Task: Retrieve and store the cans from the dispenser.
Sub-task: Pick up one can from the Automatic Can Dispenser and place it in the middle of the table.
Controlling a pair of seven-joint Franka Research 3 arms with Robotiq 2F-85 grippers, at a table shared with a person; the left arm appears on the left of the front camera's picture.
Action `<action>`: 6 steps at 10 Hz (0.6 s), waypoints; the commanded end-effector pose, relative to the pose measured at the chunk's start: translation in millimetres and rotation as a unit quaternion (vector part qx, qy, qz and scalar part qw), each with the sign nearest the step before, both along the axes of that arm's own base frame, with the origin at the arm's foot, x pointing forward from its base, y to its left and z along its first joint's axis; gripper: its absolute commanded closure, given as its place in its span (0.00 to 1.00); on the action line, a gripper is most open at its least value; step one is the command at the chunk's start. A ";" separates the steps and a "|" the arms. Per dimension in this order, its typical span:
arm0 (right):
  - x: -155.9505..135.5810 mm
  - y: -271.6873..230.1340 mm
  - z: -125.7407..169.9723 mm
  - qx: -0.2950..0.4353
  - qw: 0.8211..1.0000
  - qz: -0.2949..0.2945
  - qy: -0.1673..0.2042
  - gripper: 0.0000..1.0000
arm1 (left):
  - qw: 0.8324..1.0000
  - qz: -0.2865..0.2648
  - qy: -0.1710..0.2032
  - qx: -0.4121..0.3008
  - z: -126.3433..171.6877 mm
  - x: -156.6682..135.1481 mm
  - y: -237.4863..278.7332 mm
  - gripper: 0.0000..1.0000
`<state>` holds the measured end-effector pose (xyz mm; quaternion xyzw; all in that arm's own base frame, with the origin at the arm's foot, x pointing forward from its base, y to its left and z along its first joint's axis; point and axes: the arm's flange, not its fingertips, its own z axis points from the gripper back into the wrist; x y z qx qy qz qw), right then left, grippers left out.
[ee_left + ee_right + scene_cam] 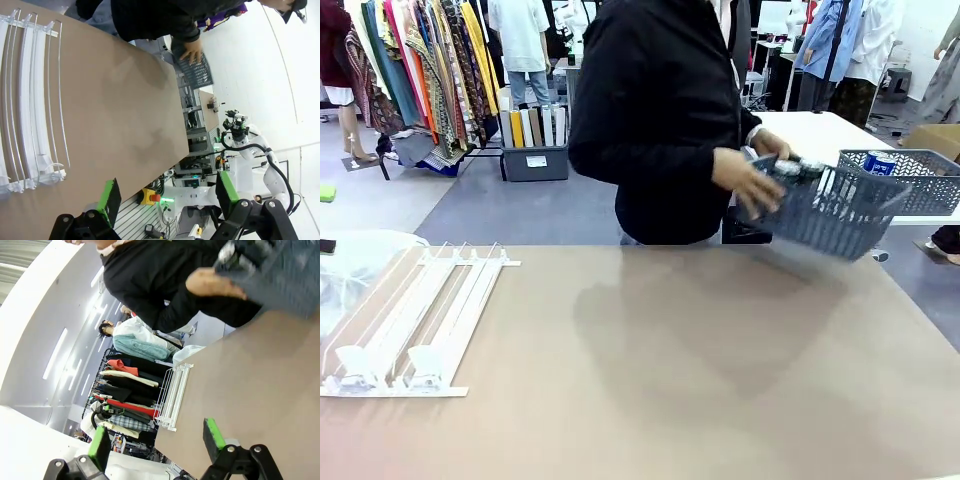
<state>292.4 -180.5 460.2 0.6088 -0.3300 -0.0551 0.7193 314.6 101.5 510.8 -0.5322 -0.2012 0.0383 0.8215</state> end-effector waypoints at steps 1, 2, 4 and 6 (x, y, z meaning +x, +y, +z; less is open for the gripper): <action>2.2 0.8 4.6 0.008 1.000 -0.003 -0.007 0.00 | 1.000 0.000 -0.001 -0.009 1.0 0.6 -0.7 0.00; 2.2 0.8 4.6 0.008 1.000 -0.003 -0.007 0.00 | 1.000 0.000 -0.001 -0.009 1.0 0.6 -0.7 0.00; 2.2 0.8 4.6 0.008 1.000 -0.003 -0.007 0.00 | 1.000 0.000 -0.001 -0.009 1.0 0.6 -0.7 0.00; 2.2 0.8 4.6 0.008 1.000 -0.003 -0.007 0.00 | 1.000 0.000 -0.001 -0.009 1.0 0.6 -0.7 0.00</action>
